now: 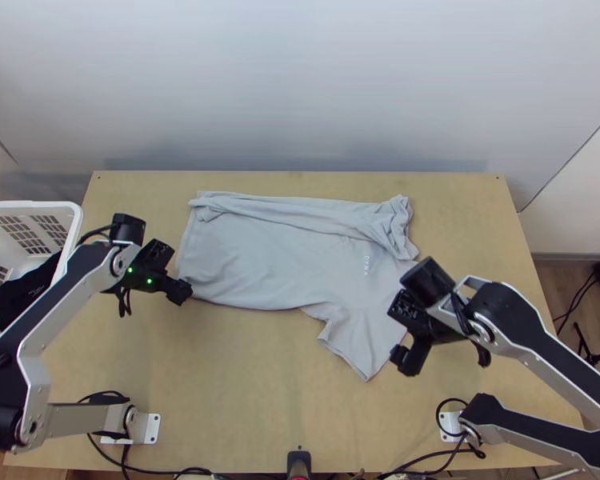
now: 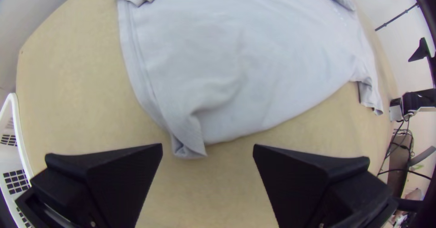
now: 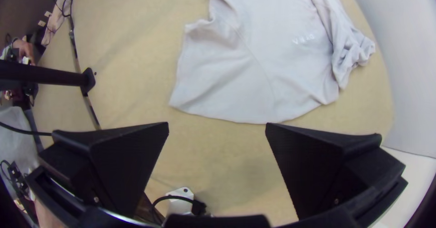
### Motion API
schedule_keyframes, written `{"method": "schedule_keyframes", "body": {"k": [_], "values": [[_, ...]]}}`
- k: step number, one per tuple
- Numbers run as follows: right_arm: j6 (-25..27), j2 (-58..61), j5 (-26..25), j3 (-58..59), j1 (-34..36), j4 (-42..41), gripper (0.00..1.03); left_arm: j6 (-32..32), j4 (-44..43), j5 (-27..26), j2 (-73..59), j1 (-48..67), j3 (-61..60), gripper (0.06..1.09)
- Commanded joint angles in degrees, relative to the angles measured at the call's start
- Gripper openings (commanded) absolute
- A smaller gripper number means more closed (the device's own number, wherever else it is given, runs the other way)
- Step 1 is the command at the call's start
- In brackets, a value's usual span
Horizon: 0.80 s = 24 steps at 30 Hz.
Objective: Fold the t-shirt
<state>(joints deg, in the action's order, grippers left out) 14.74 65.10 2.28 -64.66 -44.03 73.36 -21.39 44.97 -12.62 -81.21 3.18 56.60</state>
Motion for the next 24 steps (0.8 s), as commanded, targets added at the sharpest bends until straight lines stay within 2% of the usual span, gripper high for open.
{"method": "schedule_keyframes", "body": {"k": [1,8,12,18,22,23,24], "values": [[-2.61,-1.91,-1.84,2.17,-5.45,1.78,0.99,2.93,-2.34,0.05,3.07,1.74,-5.45,1.03],[-4.37,-1.91,-2.2,1.65,-6.86,1.78,0.99,6.62,-6.91,0.23,3.25,2.88,-7.29,1.03],[-4.9,-2.0,-2.28,1.03,-7.03,1.96,0.99,8.2,-12.36,2.25,2.72,3.15,-9.14,1.02],[-5.43,-2.43,-2.72,0.5,-7.03,2.22,0.99,8.82,-14.03,4.71,1.4,4.64,-10.28,1.01],[-5.78,-2.43,-2.72,0.06,-7.03,2.22,0.99,9.43,-17.55,5.94,1.14,4.82,-11.77,0.85],[-5.78,-2.43,-2.72,0.06,-7.03,2.22,0.99,9.7,-18.34,5.94,1.4,4.82,-12.13,0.79],[-5.78,-2.43,-2.81,0.06,-7.03,2.22,0.99,9.79,-18.96,5.94,1.67,4.82,-12.48,0.68]]}}
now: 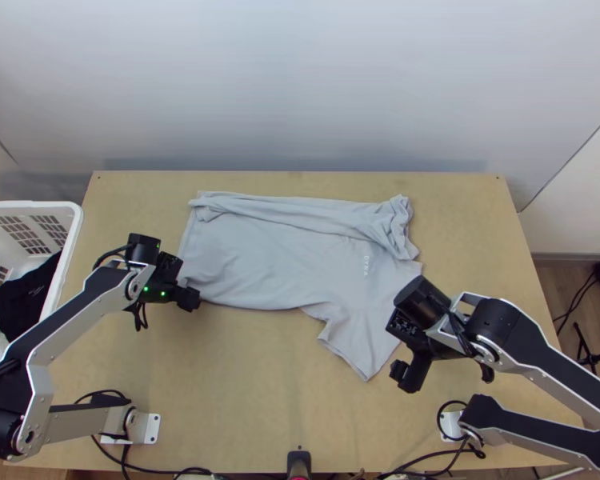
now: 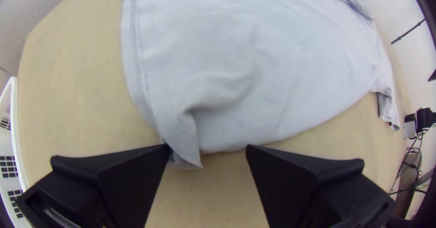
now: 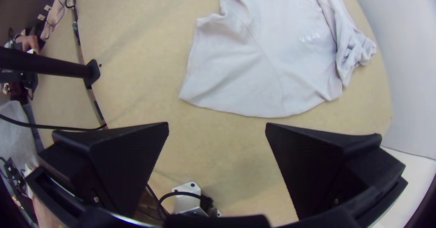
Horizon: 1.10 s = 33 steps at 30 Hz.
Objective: Fold the t-shirt
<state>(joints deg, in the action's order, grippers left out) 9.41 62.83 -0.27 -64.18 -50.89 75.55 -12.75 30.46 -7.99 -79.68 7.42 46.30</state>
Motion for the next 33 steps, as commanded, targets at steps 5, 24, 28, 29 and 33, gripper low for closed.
{"method": "schedule_keyframes", "body": {"k": [5,24,28,29,33], "values": [[-0.53,-0.16,-0.34,-0.33,-0.17,0.04,0.99,2.47,-5.76,1.31,0.05,0.4,-1.57,0.1],[4.39,1.77,-14.58,21.03,-14.23,-17.63,0.99,2.91,-1.63,1.31,1.81,0.31,1.68,0.1],[7.55,2.39,-14.58,22.26,-14.67,-21.06,0.99,3.44,-1.54,1.31,1.63,0.31,1.86,0.1],[7.73,2.47,-14.58,21.82,-14.58,-22.55,0.99,3.44,-1.1,1.31,1.63,0.31,1.77,0.1],[8.26,3.09,-14.49,21.03,-14.76,-25.01,0.99,3.17,-0.05,1.31,2.42,0.14,1.68,0.1]]}}
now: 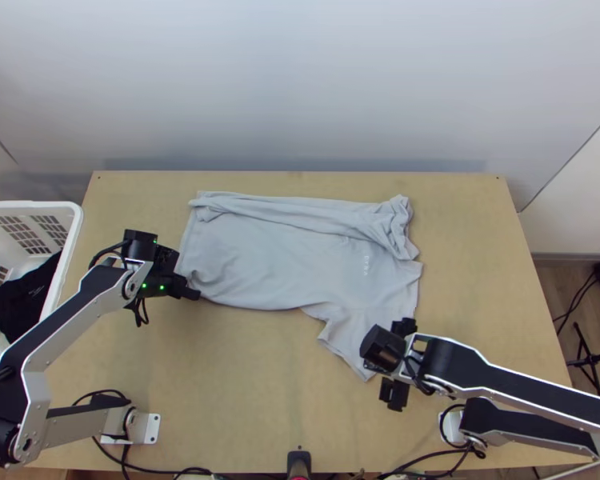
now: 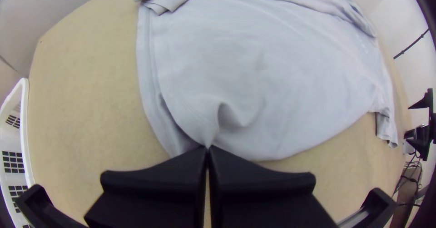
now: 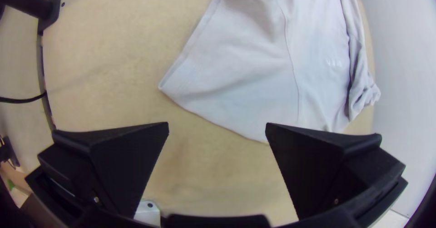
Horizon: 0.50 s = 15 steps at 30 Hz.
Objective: Fold the t-shirt
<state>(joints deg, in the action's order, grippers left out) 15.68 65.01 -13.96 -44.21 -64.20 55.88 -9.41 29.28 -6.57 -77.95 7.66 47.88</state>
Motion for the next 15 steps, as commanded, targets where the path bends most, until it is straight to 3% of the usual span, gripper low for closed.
{"method": "schedule_keyframes", "body": {"k": [1,15], "values": [[1.98,0.99,-0.81,1.14,-1.54,-5.43,0.99,-0.52,1.13,-0.11,0.87,-0.28,0.11,0.1],[-1.53,3.54,3.5,-1.59,-4.17,-4.46,0.99,-0.87,0.61,-0.11,-0.45,-0.54,0.02,0.1]]}}
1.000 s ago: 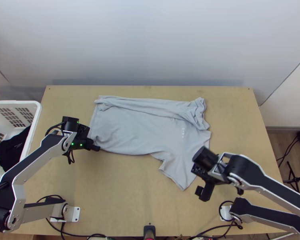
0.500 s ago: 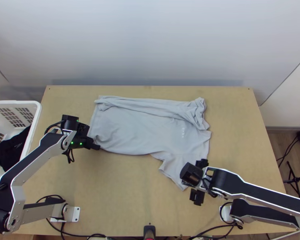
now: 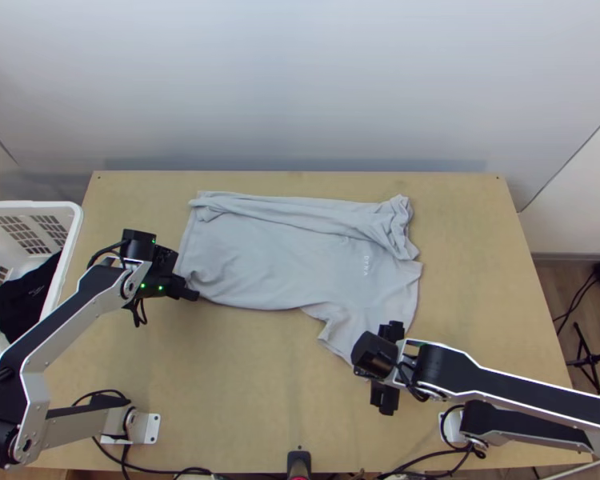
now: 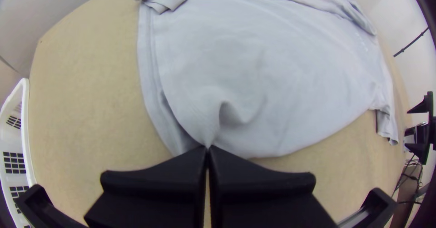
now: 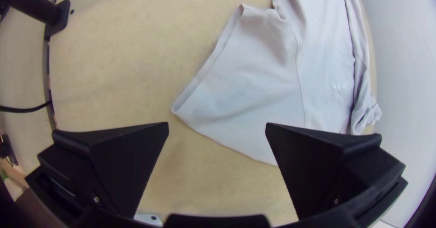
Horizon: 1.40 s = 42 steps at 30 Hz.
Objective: Fold the t-shirt
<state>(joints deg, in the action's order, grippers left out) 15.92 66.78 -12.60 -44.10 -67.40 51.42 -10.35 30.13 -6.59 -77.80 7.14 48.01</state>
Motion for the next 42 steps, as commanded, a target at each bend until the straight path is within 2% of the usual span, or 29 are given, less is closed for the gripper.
{"method": "schedule_keyframes", "body": {"k": [1,5,22,25,28,42], "values": [[-2.04,2.3,2.67,-1.96,-0.98,-0.09,0.99,0.07,-0.33,-0.09,-0.69,-0.11,-0.2,0.1],[-2.12,3.97,3.02,-1.78,-1.95,-0.71,0.96,-0.11,-0.51,-0.09,-1.04,-0.37,-0.46,0.1],[0.34,7.92,2.84,4.37,-0.63,-2.11,0.96,-0.99,-1.13,-0.09,-1.04,-2.13,-0.72,0.1],[0.6,8.1,2.76,3.4,-0.1,-2.11,0.95,-0.99,-1.21,-0.09,-0.95,-2.21,-0.55,0.1],[0.78,8.1,2.67,2.17,-0.02,-2.11,0.87,-1.08,-1.21,0.0,-0.95,-2.21,-0.46,0.11],[0.86,10.82,2.58,-1.52,0.77,-2.11,0.87,-3.45,-1.3,-0.09,-1.13,-4.06,-0.28,0.11]]}}
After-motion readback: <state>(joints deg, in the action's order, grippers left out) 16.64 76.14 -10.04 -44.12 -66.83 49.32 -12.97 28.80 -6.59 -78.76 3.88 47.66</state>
